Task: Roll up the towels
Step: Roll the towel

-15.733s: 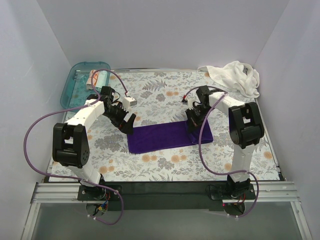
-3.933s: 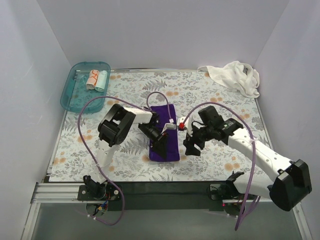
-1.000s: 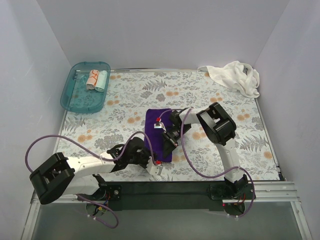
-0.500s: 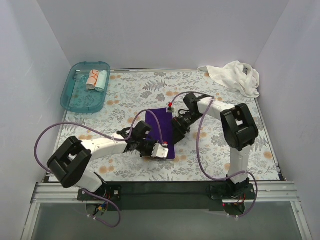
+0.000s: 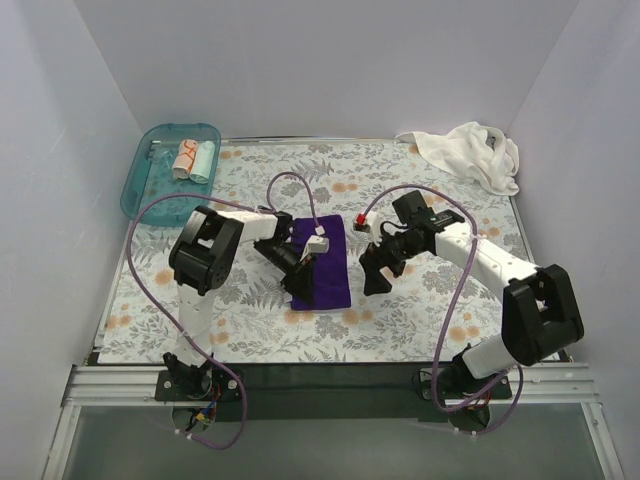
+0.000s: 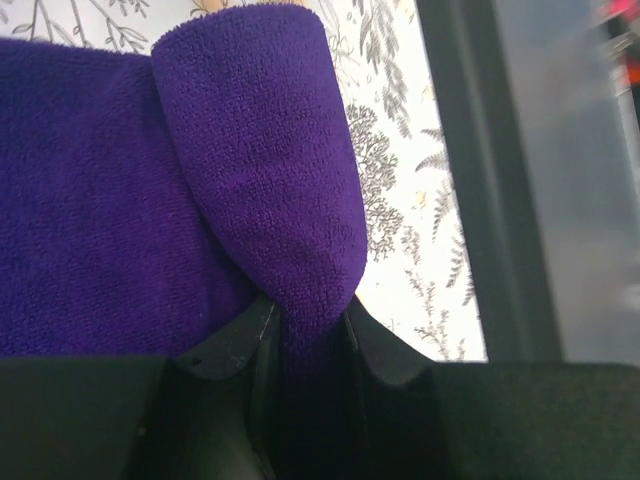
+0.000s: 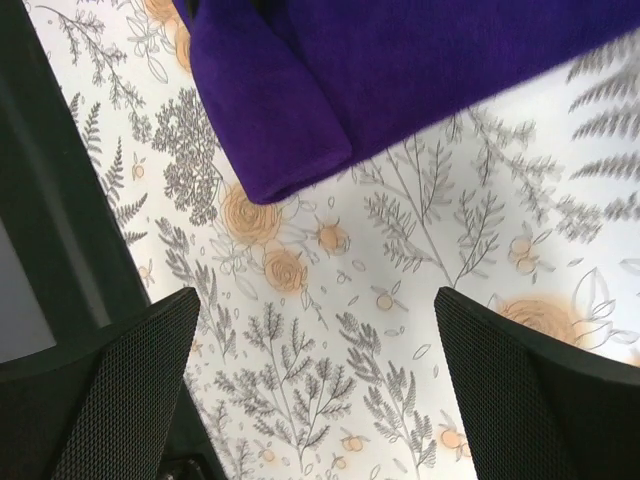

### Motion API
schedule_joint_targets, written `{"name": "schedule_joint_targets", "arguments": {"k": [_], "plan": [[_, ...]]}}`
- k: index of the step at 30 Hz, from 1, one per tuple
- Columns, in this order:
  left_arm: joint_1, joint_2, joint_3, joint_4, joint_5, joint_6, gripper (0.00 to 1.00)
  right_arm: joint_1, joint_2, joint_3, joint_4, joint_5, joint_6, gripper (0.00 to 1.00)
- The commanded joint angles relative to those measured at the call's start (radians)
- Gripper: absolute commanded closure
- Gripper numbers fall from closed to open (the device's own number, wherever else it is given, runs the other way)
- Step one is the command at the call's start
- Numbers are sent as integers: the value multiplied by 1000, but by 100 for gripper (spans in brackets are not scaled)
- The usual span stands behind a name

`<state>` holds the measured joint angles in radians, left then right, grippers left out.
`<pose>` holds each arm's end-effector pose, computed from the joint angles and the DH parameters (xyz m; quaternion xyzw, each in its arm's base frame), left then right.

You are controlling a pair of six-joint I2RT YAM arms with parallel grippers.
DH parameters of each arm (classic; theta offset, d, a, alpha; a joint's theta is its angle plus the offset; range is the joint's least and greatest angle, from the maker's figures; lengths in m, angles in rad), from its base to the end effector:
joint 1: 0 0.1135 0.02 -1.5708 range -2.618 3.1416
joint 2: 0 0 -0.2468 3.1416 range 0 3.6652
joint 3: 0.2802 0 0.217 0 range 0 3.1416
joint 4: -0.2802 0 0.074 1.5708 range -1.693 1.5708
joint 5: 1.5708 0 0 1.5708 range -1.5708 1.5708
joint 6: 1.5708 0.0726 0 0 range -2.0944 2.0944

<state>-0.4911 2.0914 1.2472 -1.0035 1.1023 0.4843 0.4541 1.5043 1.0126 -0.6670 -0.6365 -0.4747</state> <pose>0.2313 -0.1972 0.1089 -0.3315 -0.7793 0.5183 0.1193 0.2226 0.1567 0.1929 -0.4736 0.8026 0.3043 0.1975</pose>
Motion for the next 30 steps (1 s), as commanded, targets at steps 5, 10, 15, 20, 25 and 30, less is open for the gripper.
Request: {"name": "schedule_joint_targets", "arguments": {"k": [5, 10, 15, 20, 25, 30], "plan": [[31, 200, 98, -164, -139, 120, 79, 228, -67, -8, 210, 190, -45, 12], [36, 266, 165, -195, -153, 126, 77, 469, -58, -107, 374, 394, -126, 12], [37, 291, 181, -204, -160, 132, 77, 604, -4, -189, 567, 613, -209, 12], [39, 294, 193, -208, -162, 134, 76, 718, 46, -262, 757, 833, -275, 14], [42, 294, 193, -208, -159, 138, 76, 719, 48, -279, 788, 848, -280, 17], [42, 280, 187, -204, -153, 140, 76, 707, 53, -301, 784, 755, -272, 48]]}}
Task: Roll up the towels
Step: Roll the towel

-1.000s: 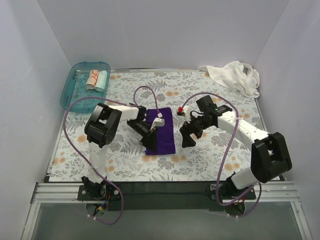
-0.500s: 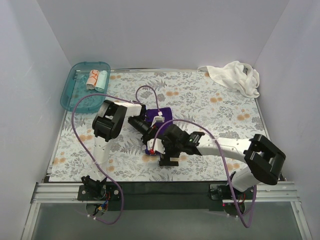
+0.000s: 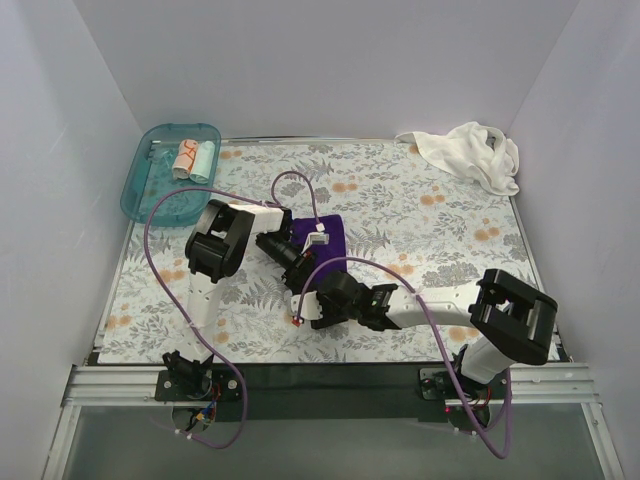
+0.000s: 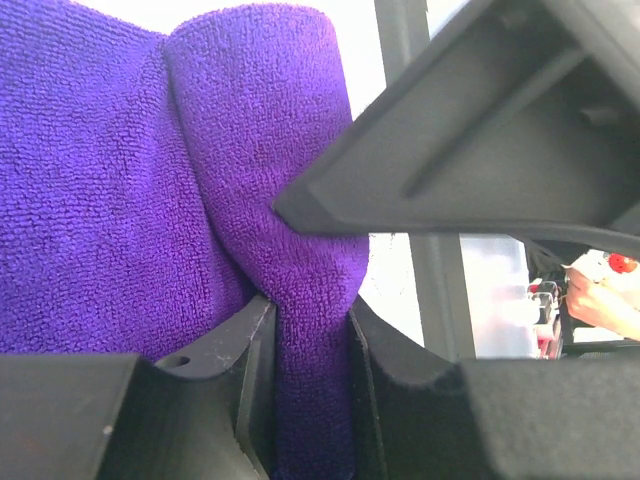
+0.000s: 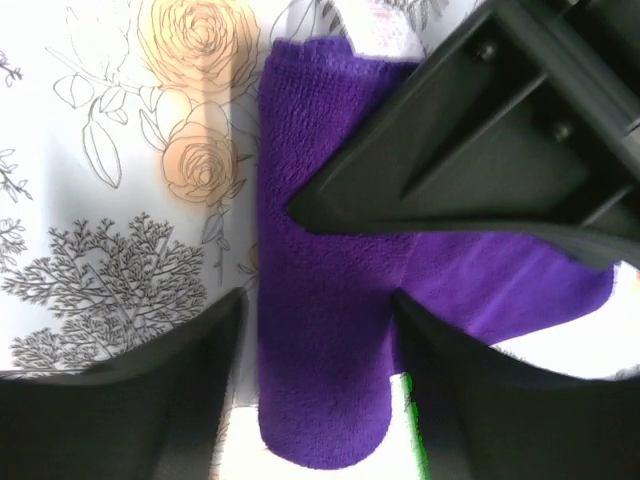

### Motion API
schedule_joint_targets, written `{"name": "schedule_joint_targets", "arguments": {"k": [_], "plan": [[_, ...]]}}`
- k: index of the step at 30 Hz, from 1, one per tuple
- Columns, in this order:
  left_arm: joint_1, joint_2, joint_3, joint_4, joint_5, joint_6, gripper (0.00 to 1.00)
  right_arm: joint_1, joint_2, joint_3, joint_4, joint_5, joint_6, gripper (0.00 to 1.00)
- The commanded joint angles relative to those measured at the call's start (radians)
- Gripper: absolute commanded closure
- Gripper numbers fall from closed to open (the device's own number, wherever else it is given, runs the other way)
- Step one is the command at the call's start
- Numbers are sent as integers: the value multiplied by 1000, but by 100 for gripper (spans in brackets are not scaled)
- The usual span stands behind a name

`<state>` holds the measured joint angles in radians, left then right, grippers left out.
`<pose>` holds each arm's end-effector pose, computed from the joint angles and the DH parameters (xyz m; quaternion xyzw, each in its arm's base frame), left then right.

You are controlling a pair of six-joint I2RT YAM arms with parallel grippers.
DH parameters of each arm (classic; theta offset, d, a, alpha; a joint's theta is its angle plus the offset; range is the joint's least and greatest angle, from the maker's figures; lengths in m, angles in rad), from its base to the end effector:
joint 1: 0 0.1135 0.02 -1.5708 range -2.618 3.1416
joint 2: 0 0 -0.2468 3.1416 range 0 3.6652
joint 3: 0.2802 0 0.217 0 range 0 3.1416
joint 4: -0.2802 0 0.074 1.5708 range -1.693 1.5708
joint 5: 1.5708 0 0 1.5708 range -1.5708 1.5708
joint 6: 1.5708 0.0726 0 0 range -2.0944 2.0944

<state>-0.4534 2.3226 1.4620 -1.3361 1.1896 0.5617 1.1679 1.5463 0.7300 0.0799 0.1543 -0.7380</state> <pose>0.2499 -0.1967 0.0929 -0.2323 -0.7725 0.5462 0.2258 0.1312 0.2794 0.1515 -0.7249 0.5535 0.0173 0.4097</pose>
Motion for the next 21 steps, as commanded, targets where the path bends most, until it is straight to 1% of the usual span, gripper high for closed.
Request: {"name": "schedule_joint_targets", "arguments": {"k": [1, 2, 4, 5, 6, 7, 9, 10, 13, 15, 16, 18, 21], "plan": [[4, 43, -26, 121, -237, 66, 75, -22, 23, -15, 25, -53, 0, 54], [5, 38, -29, 118, -234, 70, 75, -30, 31, -11, 9, -73, 5, 62], [5, 17, -34, 107, -231, 81, 73, -65, 46, 25, -55, -136, 26, 68], [5, 9, -37, 106, -232, 86, 73, -77, 54, 40, -77, -151, 32, 74], [5, -2, -40, 107, -235, 87, 71, -89, 55, 52, -78, -230, 41, 78], [5, -18, -45, 110, -243, 86, 69, -114, 55, 75, -132, -261, 52, 87], [5, -40, -51, 115, -248, 83, 63, -137, 60, 101, -175, -342, 60, 96], [10, -51, -55, 123, -249, 78, 57, -158, 66, 120, -199, -369, 68, 98], [35, -118, -72, 149, -245, 67, 49, -195, 90, 189, -320, -481, 86, 99], [56, -184, -87, 173, -236, 57, 46, -206, 92, 224, -357, -542, 91, 99], [103, -224, -92, 216, -235, 34, 45, -223, 89, 239, -397, -573, 98, 99], [145, -265, -92, 245, -226, 15, 44, -231, 92, 250, -420, -596, 104, 99], [258, -363, -97, 307, -190, -22, 43, -255, 118, 287, -480, -656, 109, 99]]}}
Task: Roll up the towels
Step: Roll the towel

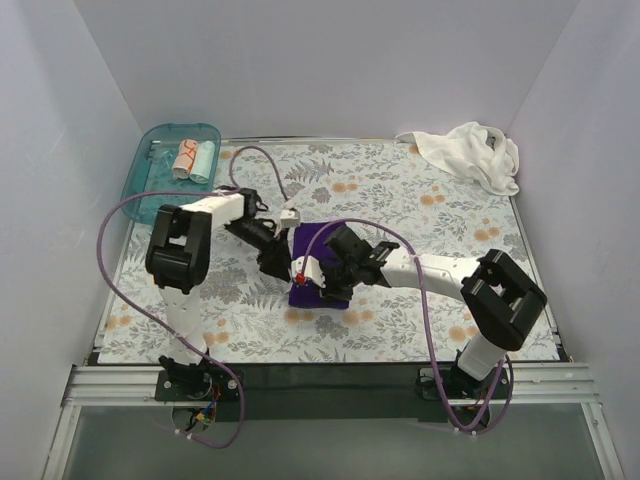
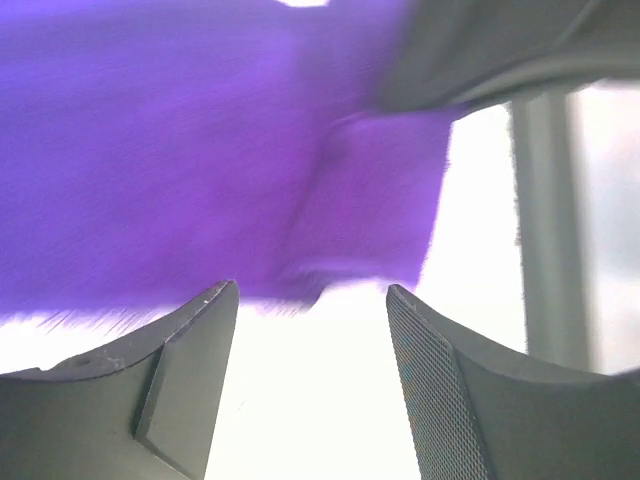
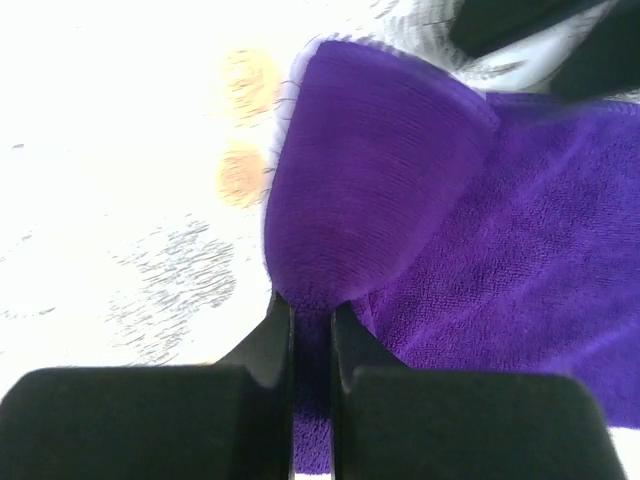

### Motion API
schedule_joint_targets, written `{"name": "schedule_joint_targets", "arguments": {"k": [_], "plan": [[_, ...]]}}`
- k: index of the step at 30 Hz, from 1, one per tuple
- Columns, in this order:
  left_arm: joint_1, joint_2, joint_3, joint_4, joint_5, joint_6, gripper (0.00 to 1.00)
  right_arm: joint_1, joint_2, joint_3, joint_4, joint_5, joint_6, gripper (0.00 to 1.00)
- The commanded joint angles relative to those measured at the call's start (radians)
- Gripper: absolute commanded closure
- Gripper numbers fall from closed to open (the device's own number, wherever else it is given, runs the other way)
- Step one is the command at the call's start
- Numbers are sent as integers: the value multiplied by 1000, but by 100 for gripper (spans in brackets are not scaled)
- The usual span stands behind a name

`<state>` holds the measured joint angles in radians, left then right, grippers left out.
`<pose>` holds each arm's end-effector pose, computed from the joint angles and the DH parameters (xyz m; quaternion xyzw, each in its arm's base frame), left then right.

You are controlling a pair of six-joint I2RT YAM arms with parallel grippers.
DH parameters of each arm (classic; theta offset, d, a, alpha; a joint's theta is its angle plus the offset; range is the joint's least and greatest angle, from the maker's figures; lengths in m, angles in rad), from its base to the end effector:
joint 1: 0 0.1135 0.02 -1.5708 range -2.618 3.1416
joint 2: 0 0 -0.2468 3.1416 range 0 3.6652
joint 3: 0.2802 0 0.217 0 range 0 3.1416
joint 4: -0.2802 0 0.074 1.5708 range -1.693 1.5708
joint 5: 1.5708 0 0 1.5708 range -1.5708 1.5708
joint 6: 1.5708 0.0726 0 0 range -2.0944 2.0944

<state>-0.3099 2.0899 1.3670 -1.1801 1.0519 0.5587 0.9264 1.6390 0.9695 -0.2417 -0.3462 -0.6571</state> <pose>0.2690 -0.1523 0.1308 -0.2836 -0.8087 0.5090 0.0805 0.1754 0.2744 0.1649 -0.7024 0.6151 0.2043 0.2943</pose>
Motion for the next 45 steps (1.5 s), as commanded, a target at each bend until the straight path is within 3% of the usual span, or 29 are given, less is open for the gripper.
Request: {"name": "schedule_joint_targets", "arguments": {"k": [1, 7, 12, 15, 19, 25, 37, 41, 45], "plan": [[132, -157, -6, 151, -52, -23, 43, -14, 33, 57, -159, -166, 28, 99], [180, -463, -202, 391, -128, -106, 39, -81, 143, 153, -257, -322, 47, 99], [94, -829, -474, 557, -245, -100, 36, -153, 314, 300, -396, -453, 56, 99], [-73, -1020, -645, 672, -390, -120, 32, -184, 399, 372, -462, -530, 65, 99], [-385, -1140, -805, 818, -608, -187, 28, -212, 492, 454, -536, -608, 62, 99], [-624, -1110, -898, 977, -838, -183, 28, -230, 610, 532, -660, -678, 13, 99], [-706, -878, -921, 1217, -992, -138, 30, -250, 720, 583, -778, -735, -41, 99], [-706, -800, -905, 1185, -975, -155, 43, -259, 732, 606, -806, -758, -58, 97], [-706, -774, -858, 1058, -916, -204, 63, -279, 734, 623, -817, -768, -49, 93]]}}
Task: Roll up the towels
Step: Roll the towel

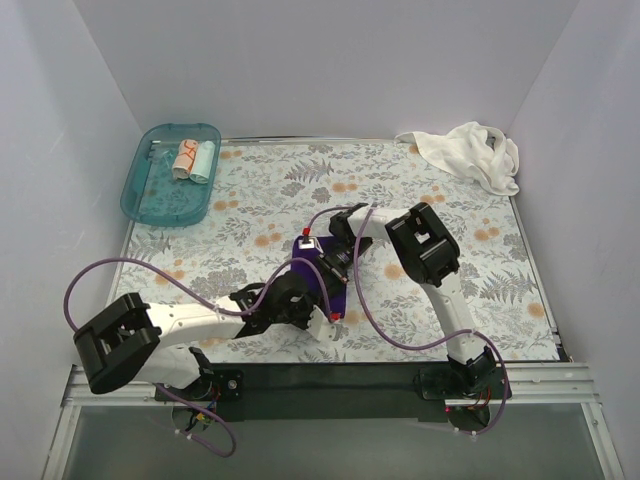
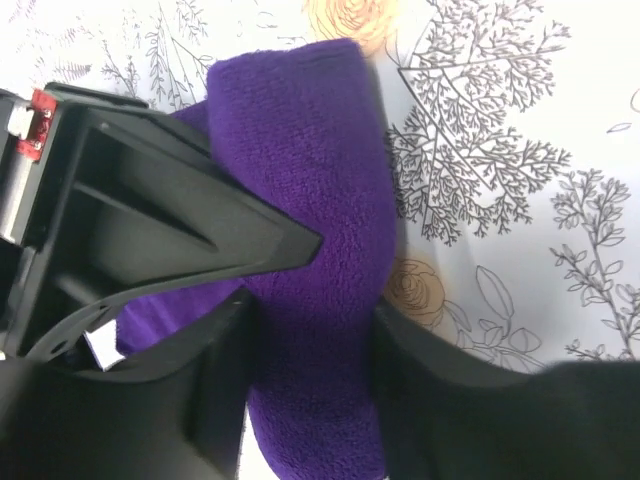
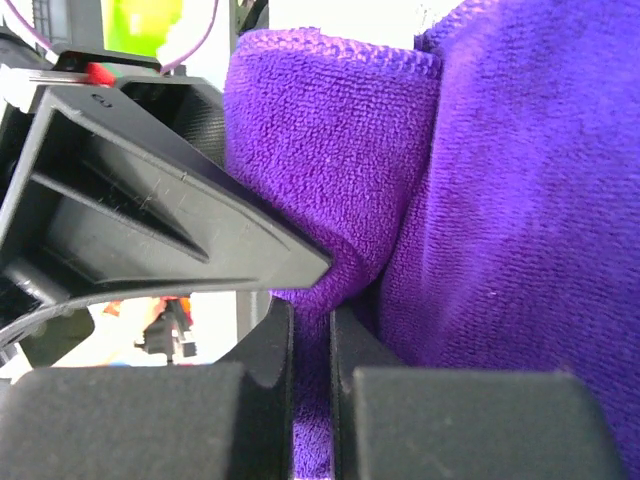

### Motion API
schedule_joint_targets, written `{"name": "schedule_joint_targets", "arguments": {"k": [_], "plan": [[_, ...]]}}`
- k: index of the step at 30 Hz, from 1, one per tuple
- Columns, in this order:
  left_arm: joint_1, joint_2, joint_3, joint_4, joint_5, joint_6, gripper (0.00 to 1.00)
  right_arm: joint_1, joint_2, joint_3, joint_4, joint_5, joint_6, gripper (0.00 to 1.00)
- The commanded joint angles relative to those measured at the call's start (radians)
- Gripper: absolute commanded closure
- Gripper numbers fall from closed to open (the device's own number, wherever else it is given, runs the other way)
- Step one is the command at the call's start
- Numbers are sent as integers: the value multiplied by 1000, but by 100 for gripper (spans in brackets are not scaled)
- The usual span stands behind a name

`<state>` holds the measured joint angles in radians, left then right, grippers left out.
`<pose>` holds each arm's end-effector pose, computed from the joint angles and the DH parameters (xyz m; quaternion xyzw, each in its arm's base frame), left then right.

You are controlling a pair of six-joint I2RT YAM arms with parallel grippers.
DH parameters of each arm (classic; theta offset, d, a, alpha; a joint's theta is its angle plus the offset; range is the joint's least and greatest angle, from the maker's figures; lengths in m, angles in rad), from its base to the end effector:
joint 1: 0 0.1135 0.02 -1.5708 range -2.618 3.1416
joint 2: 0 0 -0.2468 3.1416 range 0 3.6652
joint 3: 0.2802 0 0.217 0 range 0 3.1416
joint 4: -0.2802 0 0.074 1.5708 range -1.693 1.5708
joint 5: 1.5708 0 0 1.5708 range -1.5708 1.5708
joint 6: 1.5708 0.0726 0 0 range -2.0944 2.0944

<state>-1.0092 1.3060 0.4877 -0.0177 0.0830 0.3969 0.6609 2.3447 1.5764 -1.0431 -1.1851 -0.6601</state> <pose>0.1226 -0.2062 0.1319 0.6143 0.7017 -0.1451 0.3305 0.2429 0.2741 0.0899 0.4523 -0.6915 -0.5544 0.0998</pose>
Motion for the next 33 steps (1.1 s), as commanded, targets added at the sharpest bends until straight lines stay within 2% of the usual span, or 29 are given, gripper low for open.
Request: {"name": "schedule_joint_targets", "arguments": {"k": [1, 2, 4, 5, 9, 10, 15, 19, 26, 29, 33], "plan": [[-6, 6, 25, -123, 84, -46, 66, -20, 28, 25, -20, 74, -42, 91], [-6, 3, 25, -158, 105, -52, 68, -26, 24, 30, -21, 81, -39, 88], [-6, -1, 38, -200, 162, -67, 75, -35, 12, 42, -21, 105, -23, 77], [-5, 33, 78, -317, 237, -101, 78, -76, -37, 80, -21, 145, -9, 64], [3, 97, 141, -438, 342, -147, 80, -136, -94, 158, -26, 225, 13, 39], [15, 113, 159, -459, 363, -158, 81, -151, -108, 181, -26, 279, 13, 38], [139, 219, 285, -580, 547, -162, 82, -257, -212, 264, -31, 346, 31, 33], [306, 369, 412, -705, 694, -104, 83, -296, -329, 144, -12, 375, 16, 33], [434, 710, 645, -940, 823, 16, 78, -291, -522, -102, 110, 397, 43, 34], [486, 808, 736, -1042, 892, 77, 77, -276, -528, -121, 115, 443, 48, 38], [518, 968, 836, -1146, 903, 154, 75, -262, -570, -177, 144, 435, 36, 38]]}}
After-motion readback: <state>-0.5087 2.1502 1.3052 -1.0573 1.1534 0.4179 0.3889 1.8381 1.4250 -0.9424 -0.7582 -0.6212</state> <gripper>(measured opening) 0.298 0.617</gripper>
